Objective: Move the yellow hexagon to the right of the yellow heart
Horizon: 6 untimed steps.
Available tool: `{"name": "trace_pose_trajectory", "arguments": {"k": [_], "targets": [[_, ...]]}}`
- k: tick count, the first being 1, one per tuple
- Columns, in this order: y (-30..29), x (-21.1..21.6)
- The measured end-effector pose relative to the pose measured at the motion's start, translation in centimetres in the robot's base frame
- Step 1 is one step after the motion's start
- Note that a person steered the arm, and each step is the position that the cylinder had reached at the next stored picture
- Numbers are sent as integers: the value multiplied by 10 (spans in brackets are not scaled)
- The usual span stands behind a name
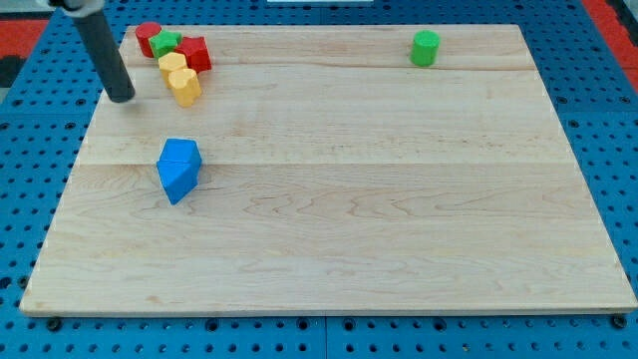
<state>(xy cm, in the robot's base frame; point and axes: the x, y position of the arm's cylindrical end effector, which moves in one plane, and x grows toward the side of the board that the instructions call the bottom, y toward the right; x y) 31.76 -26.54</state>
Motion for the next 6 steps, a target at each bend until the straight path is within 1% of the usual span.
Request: {"name": "trace_pose_trajectory", "arguments": {"k": [1, 2, 5, 6], "targets": [[5, -30], [18, -33], [84, -47], [119, -14]]}}
